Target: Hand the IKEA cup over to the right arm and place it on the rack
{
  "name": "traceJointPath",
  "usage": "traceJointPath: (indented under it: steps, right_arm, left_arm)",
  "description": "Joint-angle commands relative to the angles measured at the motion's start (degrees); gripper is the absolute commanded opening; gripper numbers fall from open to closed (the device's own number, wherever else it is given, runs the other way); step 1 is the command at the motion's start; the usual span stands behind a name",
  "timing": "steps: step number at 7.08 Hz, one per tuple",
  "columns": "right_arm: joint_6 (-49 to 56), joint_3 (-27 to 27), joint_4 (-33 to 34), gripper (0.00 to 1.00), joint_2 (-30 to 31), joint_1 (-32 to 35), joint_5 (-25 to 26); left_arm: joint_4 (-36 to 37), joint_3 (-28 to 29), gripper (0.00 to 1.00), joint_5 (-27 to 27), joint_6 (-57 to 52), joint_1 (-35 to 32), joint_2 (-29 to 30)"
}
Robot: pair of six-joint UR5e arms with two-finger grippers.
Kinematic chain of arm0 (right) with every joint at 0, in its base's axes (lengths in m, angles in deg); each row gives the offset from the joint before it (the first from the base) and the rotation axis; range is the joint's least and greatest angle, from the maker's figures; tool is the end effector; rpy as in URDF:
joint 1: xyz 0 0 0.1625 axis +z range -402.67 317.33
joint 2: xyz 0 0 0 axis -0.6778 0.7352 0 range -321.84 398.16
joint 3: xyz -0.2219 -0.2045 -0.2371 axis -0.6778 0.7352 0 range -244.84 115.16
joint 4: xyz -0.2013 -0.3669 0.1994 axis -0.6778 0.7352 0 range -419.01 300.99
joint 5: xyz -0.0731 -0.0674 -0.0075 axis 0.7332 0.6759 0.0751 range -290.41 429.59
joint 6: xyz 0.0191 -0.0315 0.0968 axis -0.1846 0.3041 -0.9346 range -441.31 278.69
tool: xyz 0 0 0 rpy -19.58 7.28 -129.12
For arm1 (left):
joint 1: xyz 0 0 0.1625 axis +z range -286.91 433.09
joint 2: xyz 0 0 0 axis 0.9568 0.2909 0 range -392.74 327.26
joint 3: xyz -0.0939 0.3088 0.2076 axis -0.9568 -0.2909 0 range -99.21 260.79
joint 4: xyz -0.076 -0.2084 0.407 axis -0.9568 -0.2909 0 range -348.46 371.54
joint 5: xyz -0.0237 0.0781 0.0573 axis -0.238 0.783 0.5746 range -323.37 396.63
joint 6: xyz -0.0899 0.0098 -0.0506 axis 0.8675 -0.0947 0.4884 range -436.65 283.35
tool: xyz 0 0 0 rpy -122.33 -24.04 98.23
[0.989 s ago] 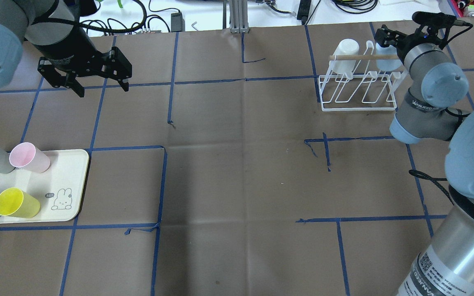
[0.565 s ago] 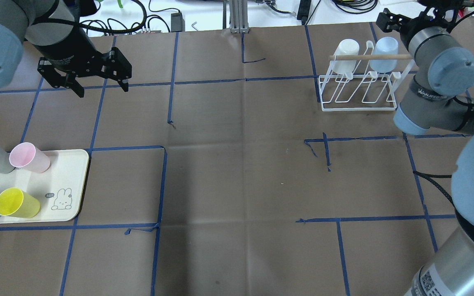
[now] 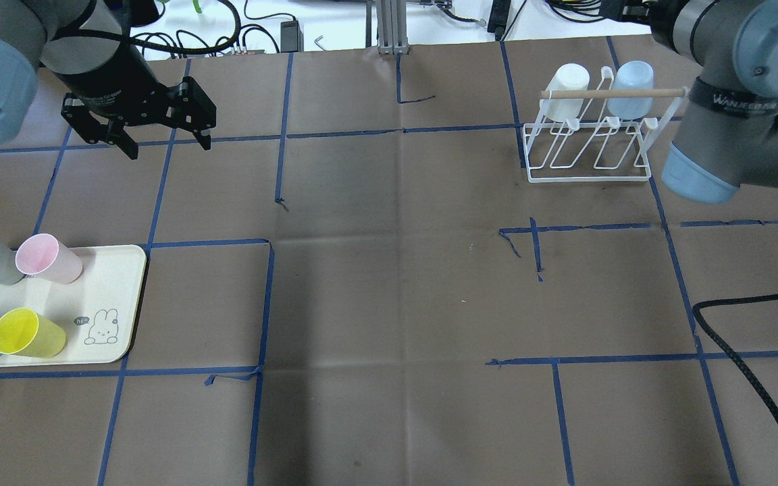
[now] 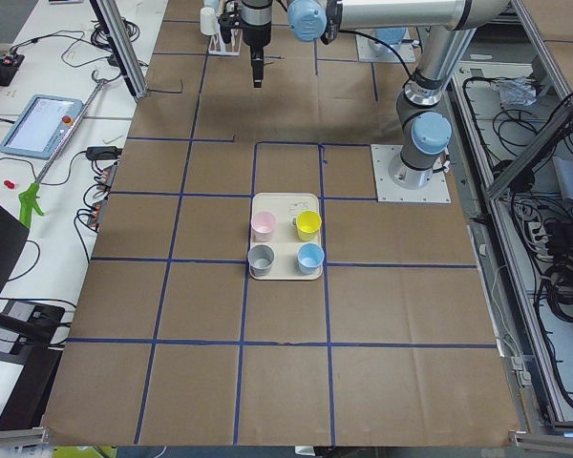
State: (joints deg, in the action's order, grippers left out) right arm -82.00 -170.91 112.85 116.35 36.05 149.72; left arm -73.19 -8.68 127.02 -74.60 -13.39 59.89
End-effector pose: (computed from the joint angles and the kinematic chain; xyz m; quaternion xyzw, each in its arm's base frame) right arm 0.0284 -0.6299 0.3512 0.0537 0.8870 -0.4573 0.0347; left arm -0.0975 -0.5737 0.4316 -0.0487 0.9984 -0.0276 0.0037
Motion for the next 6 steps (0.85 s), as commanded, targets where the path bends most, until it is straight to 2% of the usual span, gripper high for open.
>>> traceJointPath:
  steps: [1, 2, 4, 5, 6]
  right_arm:
    - [0.07, 0.68, -23.13, 1.0, 7.65, 2.91, -0.23]
    - [0.07, 1.03, -32.11, 1.0, 9.07, 4.32, -0.32]
    - [-0.02, 5.05, -57.82, 1.0, 11.88, 5.21, -0.58]
    - [-0.98, 7.6, -65.35, 1.0, 12.68, 6.08, 0.2]
    - [-4.9, 7.8, -68.47, 1.0, 13.56, 9.31, 3.95]
  left_arm:
    - [0.0, 0.09, 0.99, -0.03, -2.99, 0.09, 0.0]
    - [0.0, 0.09, 0.99, -0.03, -3.1, 0.09, 0.0]
    - [0.0, 0.09, 0.99, -0.12, -3.1, 0.09, 0.0]
    - [-0.08, 0.09, 0.99, -0.21, -3.01, 0.09, 0.0]
    - [-0.09, 0.09, 0.99, -0.29, -3.1, 0.09, 0.0]
